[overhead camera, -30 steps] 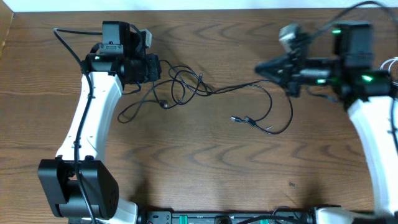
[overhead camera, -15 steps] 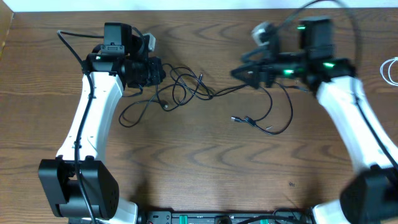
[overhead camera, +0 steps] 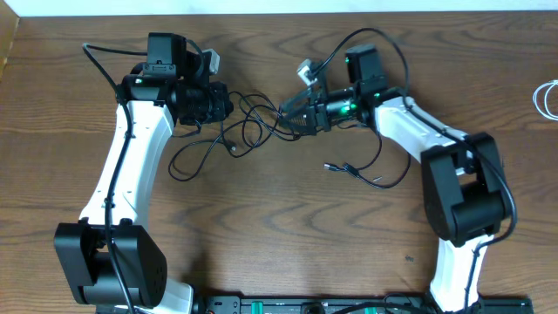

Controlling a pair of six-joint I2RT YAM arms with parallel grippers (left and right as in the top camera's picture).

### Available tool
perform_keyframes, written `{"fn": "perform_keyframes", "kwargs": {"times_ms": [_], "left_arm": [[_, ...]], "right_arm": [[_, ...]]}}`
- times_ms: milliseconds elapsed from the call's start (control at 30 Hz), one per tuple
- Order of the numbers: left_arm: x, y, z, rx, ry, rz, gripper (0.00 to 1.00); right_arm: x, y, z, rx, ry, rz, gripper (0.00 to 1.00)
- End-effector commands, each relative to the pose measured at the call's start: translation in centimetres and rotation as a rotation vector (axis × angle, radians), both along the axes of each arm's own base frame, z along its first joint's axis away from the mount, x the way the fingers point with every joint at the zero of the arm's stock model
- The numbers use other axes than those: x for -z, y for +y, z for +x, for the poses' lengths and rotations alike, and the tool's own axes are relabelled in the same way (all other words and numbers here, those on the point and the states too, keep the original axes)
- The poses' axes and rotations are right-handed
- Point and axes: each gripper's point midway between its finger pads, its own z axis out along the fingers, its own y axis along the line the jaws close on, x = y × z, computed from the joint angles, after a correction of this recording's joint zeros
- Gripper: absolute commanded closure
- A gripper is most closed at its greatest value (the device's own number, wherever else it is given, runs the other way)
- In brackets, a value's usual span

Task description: Untangle cables

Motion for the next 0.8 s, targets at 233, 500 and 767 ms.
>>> {"fn": "perform_keyframes", "kwargs": {"times_ms": [233,500,767], "left_arm": [[0.2,-0.3,-0.1,0.011,0.009,-0.012,0.93],[0.5,-0.3,-0.1,0.010,0.018,-0.011,0.92],[0.5,-0.3,-0.1,0.010,0.018,-0.009,0.93]], "right_arm": [[-3.3,1.2,-3.8,-0.206,0.107,0.157,0.47],[-5.4,0.2,-2.7,-0.210,0.191,0.175,0.99],[-11.5,-3.1,0.1,-0.131,0.101,0.204,0.99]]}}
